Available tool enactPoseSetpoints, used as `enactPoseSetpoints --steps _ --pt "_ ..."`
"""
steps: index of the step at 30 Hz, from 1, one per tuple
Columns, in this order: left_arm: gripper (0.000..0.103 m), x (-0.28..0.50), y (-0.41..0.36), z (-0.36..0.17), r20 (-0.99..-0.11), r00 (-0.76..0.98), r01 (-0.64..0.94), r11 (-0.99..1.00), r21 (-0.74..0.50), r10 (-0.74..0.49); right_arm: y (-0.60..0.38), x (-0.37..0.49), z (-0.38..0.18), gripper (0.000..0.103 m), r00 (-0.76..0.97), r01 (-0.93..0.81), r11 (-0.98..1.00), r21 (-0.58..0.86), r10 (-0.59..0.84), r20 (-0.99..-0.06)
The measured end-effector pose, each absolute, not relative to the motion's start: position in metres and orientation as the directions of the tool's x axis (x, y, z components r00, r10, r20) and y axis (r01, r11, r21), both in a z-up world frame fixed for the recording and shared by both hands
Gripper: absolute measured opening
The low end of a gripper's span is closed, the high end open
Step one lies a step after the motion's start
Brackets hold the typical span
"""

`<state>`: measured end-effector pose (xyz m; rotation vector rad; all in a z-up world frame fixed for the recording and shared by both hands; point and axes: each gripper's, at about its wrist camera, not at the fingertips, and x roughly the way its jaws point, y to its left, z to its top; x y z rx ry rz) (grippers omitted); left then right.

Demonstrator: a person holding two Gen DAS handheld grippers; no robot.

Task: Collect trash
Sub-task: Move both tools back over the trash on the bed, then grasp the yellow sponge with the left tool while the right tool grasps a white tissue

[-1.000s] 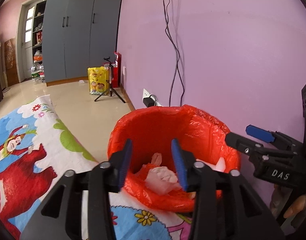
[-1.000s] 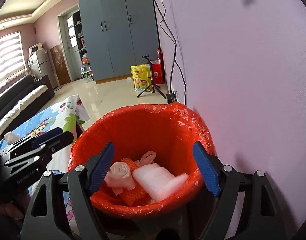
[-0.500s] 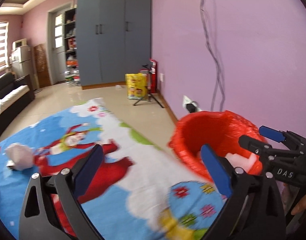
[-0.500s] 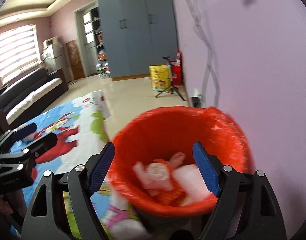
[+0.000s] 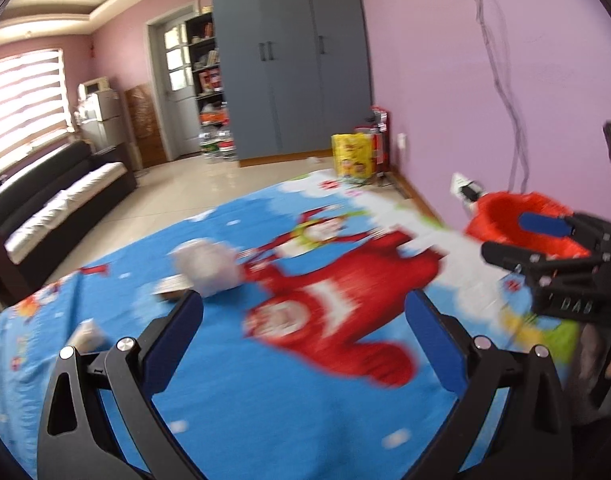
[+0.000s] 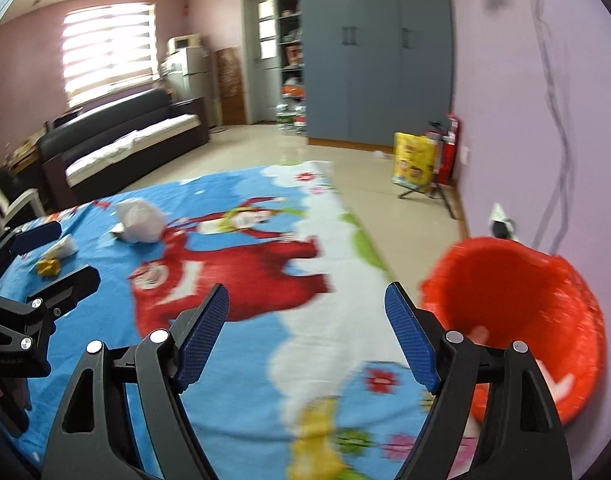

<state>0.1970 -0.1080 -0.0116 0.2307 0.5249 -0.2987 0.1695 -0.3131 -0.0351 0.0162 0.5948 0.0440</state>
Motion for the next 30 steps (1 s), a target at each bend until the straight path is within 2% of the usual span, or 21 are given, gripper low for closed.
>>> enactPoseSetpoints --steps 5,12,15,19,26,30 --pt "0.098 0.201 -0.039 -0.024 -0.535 0.839 0.219 0.960 0.175 -0.094 -0.264 0.185 -0.041 0.076 0.810 -0.102 0.994 0.027 0.099 -0.578" --pt "0.098 0.220 0.051 -0.034 -0.571 0.819 -0.007 0.996 0.087 0.055 -0.198 0.213 -0.048 0.076 0.787 -0.197 0.980 0.028 0.175 -0.591" --pt "0.098 0.226 0.071 -0.034 -0.591 0.802 -0.068 0.997 0.044 0.081 -0.172 0.229 -0.053 0.076 0.774 -0.234 0.972 0.000 0.187 -0.605" --pt "0.098 0.238 0.093 -0.042 -0.623 0.775 -0.121 0.992 0.020 0.107 -0.154 0.249 -0.055 0.076 0.755 -0.243 0.969 0.045 0.218 -0.619" --pt "0.096 0.263 0.108 -0.060 -0.697 0.711 -0.143 0.990 -0.006 0.098 -0.120 0.284 -0.058 0.076 0.733 -0.317 0.948 -0.003 0.244 -0.635" --pt "0.083 0.277 0.105 -0.066 -0.726 0.680 -0.145 0.989 0.008 0.106 -0.110 0.304 -0.062 0.076 0.714 -0.336 0.942 -0.002 0.254 -0.653"
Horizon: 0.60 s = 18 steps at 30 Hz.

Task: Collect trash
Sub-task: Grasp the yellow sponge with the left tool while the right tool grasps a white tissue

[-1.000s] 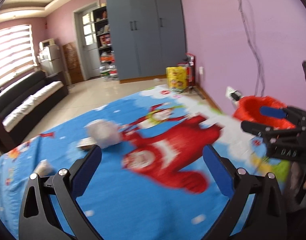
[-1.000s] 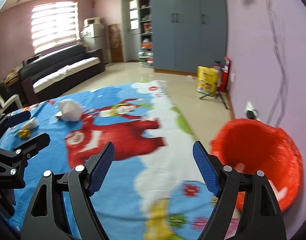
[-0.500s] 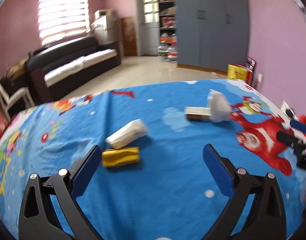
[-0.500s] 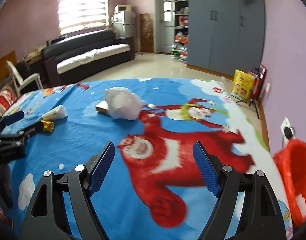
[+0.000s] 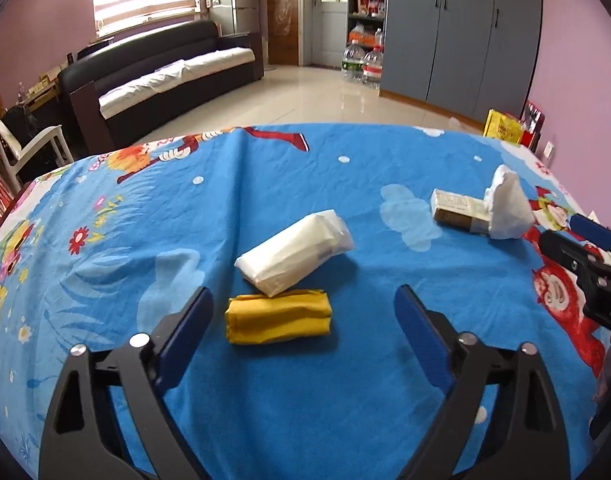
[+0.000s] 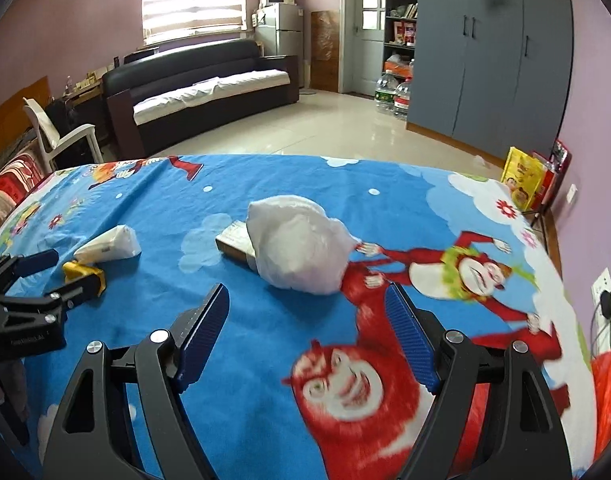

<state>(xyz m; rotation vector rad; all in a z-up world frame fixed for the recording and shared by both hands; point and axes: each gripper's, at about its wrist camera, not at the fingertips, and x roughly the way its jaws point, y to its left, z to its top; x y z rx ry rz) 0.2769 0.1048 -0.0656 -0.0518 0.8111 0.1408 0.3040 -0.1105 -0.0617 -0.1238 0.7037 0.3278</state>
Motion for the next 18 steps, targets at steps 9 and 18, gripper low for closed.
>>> enactPoseSetpoints --steps 9,18 --pt "0.051 0.276 0.094 -0.066 -0.710 0.695 -0.120 0.992 0.040 0.113 -0.080 0.334 -0.066 0.076 0.691 -0.357 0.934 -0.024 0.246 -0.680" --pt "0.051 0.263 0.071 -0.049 -0.669 0.741 -0.043 0.999 0.024 0.048 -0.080 0.351 -0.084 0.023 0.638 -0.341 0.940 0.004 0.234 -0.733"
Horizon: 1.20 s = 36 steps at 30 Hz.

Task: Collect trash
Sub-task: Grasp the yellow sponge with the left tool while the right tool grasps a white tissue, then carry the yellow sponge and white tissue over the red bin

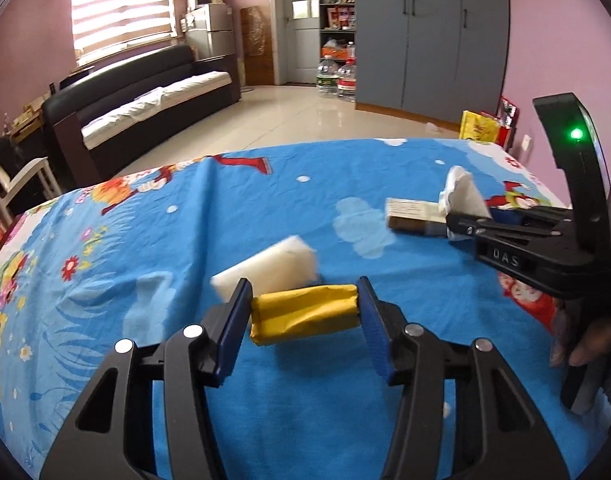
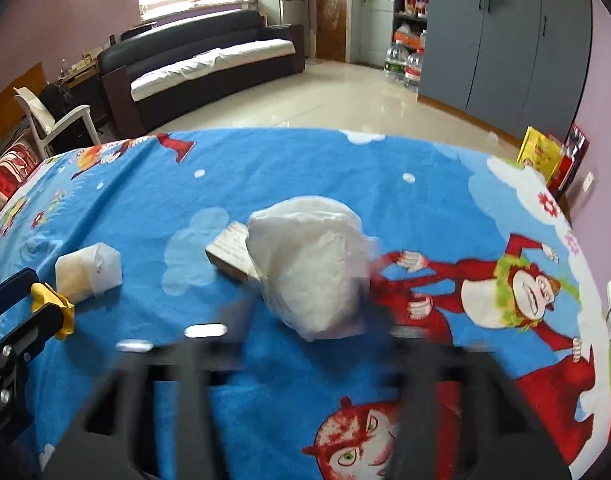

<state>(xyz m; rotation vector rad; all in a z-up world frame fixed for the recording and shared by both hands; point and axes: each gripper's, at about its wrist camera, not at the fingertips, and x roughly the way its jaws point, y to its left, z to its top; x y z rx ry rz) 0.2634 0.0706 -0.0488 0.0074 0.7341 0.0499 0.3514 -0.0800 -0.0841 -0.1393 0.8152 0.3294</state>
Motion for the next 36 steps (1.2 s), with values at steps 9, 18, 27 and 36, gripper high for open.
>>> enactPoseSetpoints --steps 9,18,27,36 --pt "0.051 0.244 0.039 -0.031 -0.625 0.779 0.049 0.999 -0.005 -0.041 -0.121 0.304 -0.065 0.019 0.660 -0.359 0.932 -0.041 0.222 -0.718" --pt "0.051 0.213 -0.016 -0.005 -0.551 0.826 0.138 0.990 -0.013 -0.122 -0.210 0.226 -0.038 0.019 0.707 -0.316 0.948 0.048 0.268 -0.655" --pt "0.051 0.187 -0.080 -0.005 -0.529 0.828 0.262 0.963 0.067 -0.188 -0.252 0.180 -0.018 0.019 0.753 -0.282 0.957 0.065 0.262 -0.604" --pt "0.051 0.179 -0.097 -0.012 -0.528 0.825 0.290 0.953 0.086 -0.203 -0.265 0.171 -0.011 0.019 0.761 -0.278 0.958 0.068 0.262 -0.593"
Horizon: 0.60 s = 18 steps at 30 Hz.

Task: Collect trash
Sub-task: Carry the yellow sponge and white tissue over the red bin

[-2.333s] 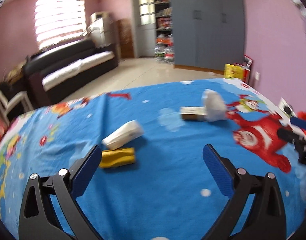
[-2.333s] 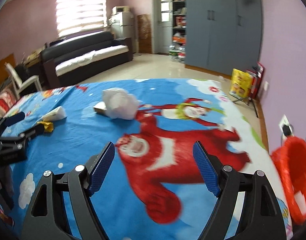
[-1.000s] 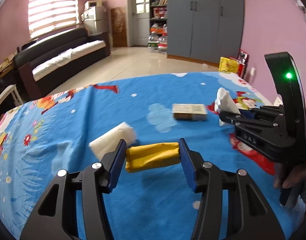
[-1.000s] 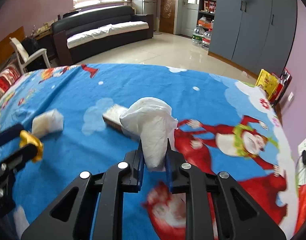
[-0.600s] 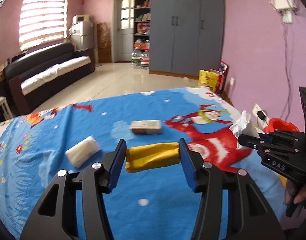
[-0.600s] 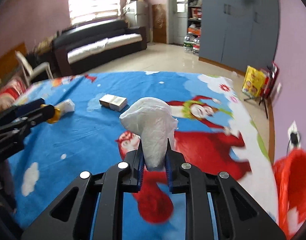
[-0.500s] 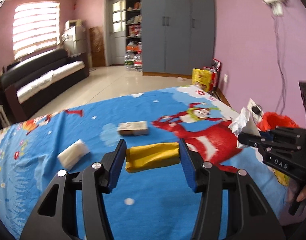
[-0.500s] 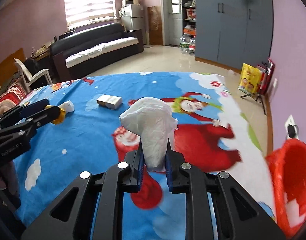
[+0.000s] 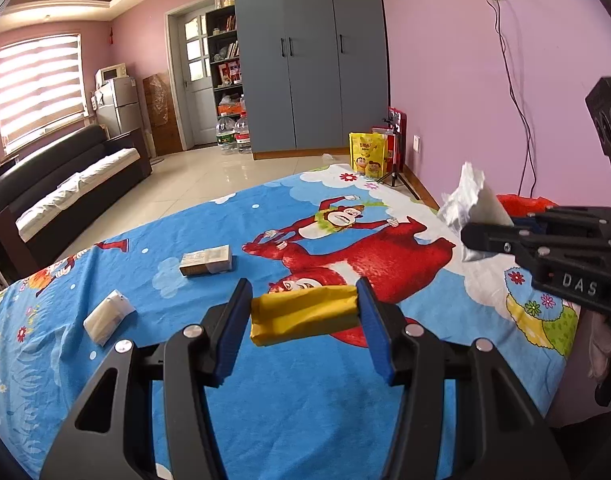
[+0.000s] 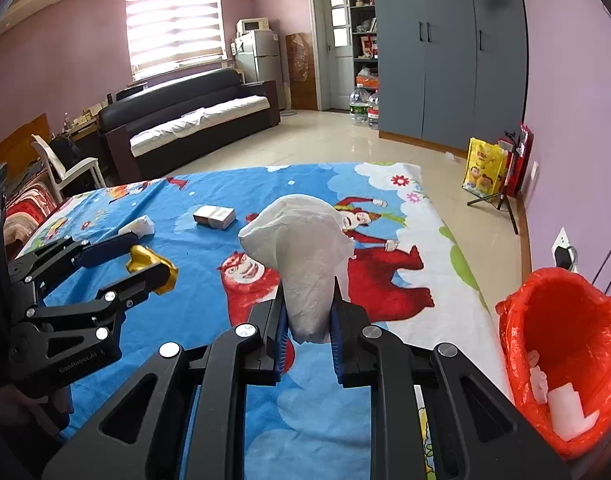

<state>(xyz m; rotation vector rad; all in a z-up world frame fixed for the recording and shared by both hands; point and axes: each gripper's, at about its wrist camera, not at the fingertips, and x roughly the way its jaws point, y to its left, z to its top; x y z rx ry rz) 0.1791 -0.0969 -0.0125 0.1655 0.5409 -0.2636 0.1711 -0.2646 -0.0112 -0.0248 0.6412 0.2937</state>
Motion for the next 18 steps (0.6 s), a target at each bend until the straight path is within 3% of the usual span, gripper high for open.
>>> enactPoseSetpoints --steps 18 --pt "0.052 0.177 -0.118 -0.001 -0.498 0.829 0.312 0.949 0.037 -0.254 -0.277 0.153 -0.011 0.019 0.773 -0.272 0.961 0.047 0.247 -0.584"
